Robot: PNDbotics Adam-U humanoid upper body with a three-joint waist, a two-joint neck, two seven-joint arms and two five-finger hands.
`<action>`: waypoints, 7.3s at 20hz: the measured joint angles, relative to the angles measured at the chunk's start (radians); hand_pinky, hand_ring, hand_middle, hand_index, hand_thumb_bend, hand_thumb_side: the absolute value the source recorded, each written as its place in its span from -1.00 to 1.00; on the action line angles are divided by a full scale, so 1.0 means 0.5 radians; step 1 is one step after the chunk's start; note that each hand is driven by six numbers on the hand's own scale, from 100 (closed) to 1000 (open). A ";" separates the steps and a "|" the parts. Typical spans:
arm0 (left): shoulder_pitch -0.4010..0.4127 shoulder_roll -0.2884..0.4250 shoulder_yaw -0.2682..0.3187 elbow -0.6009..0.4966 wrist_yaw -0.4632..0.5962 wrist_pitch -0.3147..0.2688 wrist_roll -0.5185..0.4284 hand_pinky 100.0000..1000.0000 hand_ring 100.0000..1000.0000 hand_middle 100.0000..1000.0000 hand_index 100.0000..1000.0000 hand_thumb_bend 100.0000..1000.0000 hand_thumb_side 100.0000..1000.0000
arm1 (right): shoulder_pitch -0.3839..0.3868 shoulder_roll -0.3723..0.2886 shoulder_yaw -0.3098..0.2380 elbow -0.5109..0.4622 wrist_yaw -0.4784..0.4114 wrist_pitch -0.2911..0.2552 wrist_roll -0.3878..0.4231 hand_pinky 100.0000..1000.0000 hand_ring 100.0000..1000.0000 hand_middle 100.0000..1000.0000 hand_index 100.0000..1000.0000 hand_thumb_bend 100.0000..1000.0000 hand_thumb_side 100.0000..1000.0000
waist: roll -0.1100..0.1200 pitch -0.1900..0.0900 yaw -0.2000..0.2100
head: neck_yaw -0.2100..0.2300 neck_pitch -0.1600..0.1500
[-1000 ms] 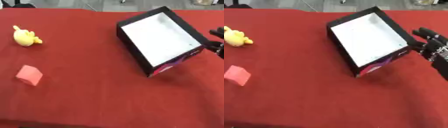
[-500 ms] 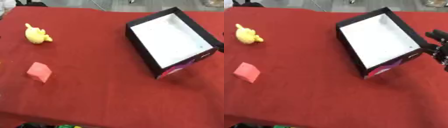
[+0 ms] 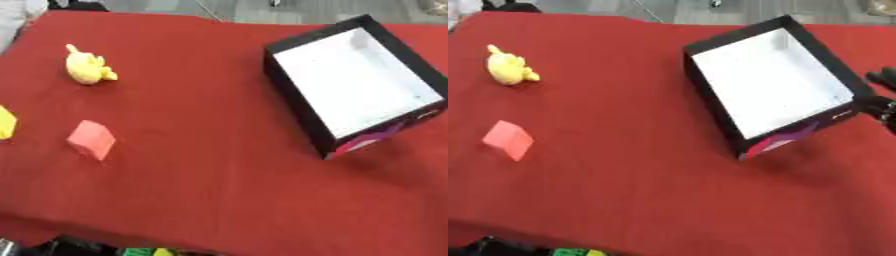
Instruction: Pick up the objects with one hand, pass them to the other hand, and then place them into the box on the other side of the table.
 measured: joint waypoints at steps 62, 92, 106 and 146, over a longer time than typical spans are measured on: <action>-0.838 0.642 -0.255 1.468 -1.605 -0.346 -1.520 0.78 0.74 0.61 0.60 0.26 -1.00 | 0.088 -0.066 0.070 -0.078 0.099 -0.238 0.036 1.00 0.80 1.00 0.96 -1.00 -0.12 | -0.018 0.030 -0.005 | 0.302 -0.061; -0.895 0.518 -0.198 1.692 -2.101 -0.308 -1.287 0.75 0.73 0.61 0.59 0.18 -1.00 | 0.087 0.004 0.112 -0.045 0.282 -0.274 0.080 1.00 0.79 1.00 0.96 -1.00 -0.18 | -0.030 0.067 -0.057 | 0.349 -0.075; -0.932 0.491 -0.197 1.699 -2.182 -0.229 -1.193 0.72 0.74 0.64 0.67 0.31 -1.00 | 0.084 0.004 0.124 -0.038 0.301 -0.296 0.093 1.00 0.79 1.00 0.96 -1.00 -0.20 | -0.030 0.083 -0.095 | 0.363 -0.113; -0.941 0.442 -0.161 1.674 -2.108 -0.261 -1.180 0.65 0.52 0.34 0.11 -0.78 -1.00 | 0.104 0.038 0.123 -0.013 0.351 -0.307 0.106 1.00 0.79 1.00 0.97 -1.00 -0.20 | -0.042 0.105 -0.096 | 0.282 -0.084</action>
